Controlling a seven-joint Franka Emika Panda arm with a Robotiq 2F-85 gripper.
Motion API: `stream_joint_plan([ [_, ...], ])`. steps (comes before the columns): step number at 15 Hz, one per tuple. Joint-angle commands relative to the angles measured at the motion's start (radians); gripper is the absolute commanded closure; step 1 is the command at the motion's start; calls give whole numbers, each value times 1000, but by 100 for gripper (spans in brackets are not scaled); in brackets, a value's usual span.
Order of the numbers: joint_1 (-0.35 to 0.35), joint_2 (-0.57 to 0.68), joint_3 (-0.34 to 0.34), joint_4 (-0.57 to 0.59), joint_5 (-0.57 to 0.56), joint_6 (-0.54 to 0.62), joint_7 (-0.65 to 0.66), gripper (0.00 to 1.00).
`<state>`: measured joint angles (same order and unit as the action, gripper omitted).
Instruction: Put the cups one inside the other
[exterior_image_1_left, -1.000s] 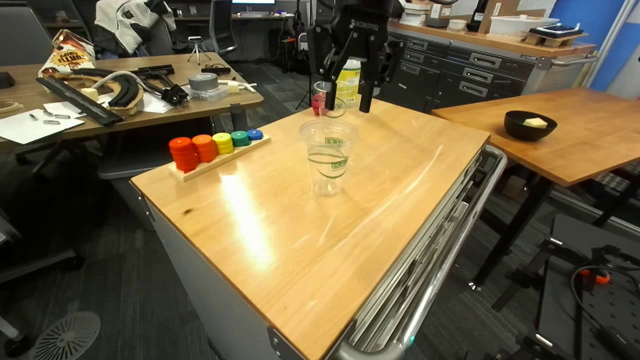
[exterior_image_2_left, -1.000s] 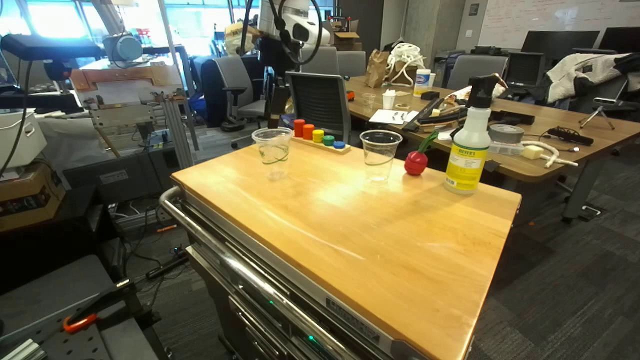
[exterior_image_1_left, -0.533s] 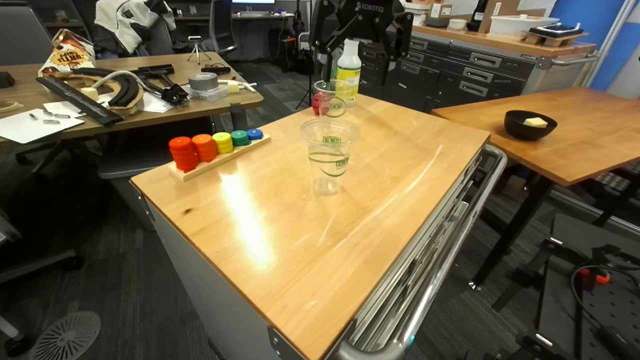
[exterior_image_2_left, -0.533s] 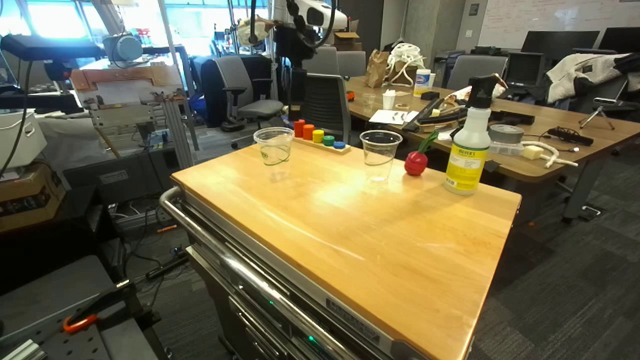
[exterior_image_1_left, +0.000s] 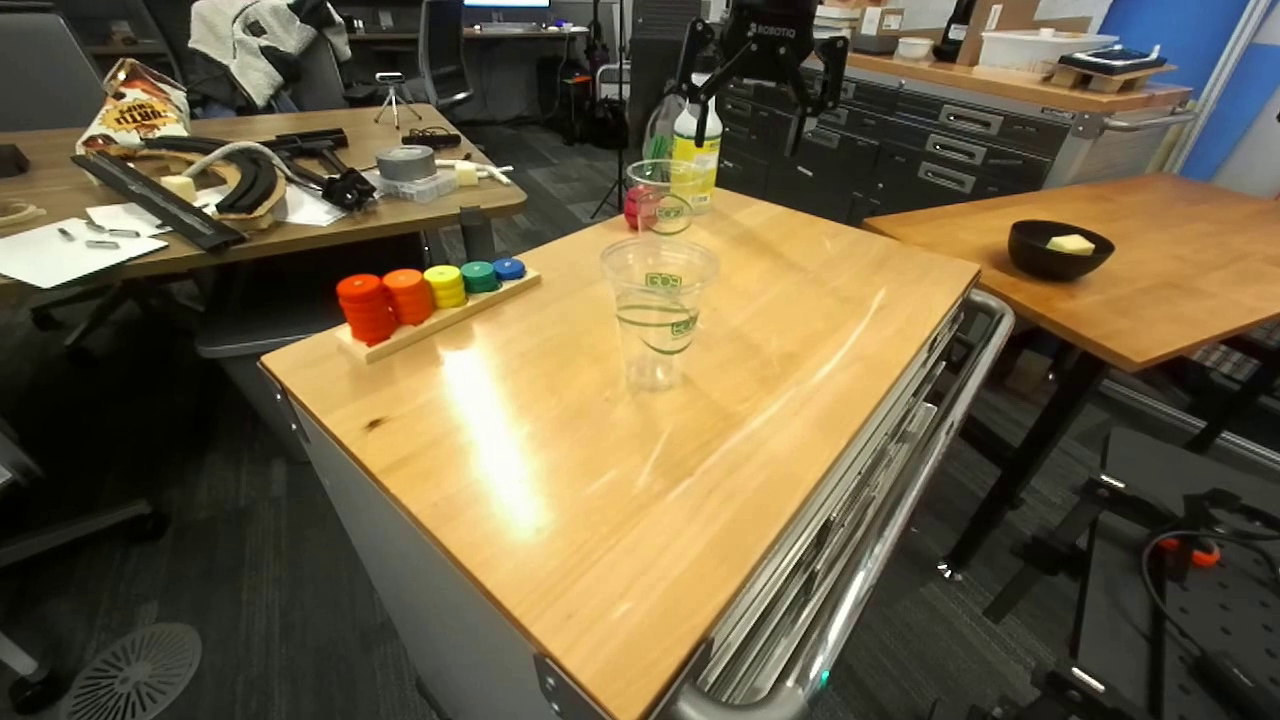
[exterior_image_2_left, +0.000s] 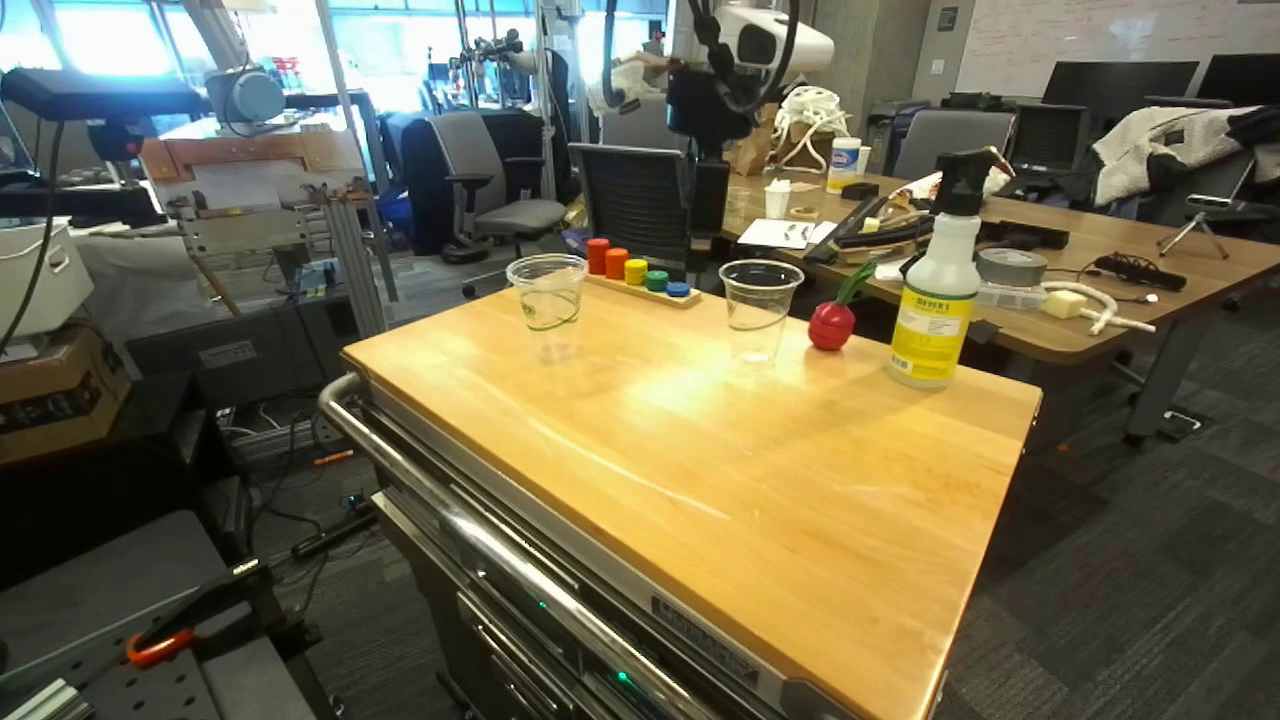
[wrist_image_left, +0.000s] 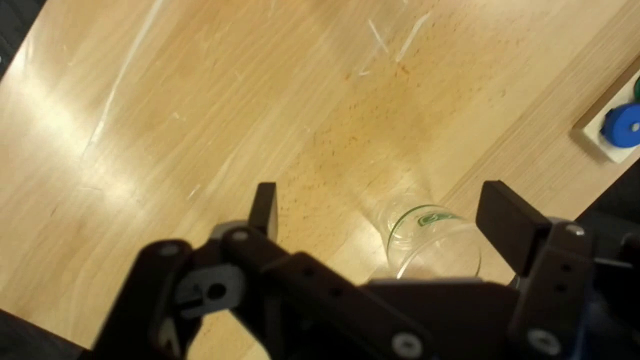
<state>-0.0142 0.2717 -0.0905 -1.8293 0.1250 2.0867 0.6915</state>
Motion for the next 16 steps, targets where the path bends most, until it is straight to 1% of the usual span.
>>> stream_joint_plan([
  [1, -6, 88, -18, 106, -2, -9, 65, 0],
  [8, 0, 183, -28, 227, -11, -16, 141, 0],
  [15, 7, 229, -30, 254, -25, -37, 174, 0],
  [16, 6, 236, -29, 253, -22, -38, 174, 25],
])
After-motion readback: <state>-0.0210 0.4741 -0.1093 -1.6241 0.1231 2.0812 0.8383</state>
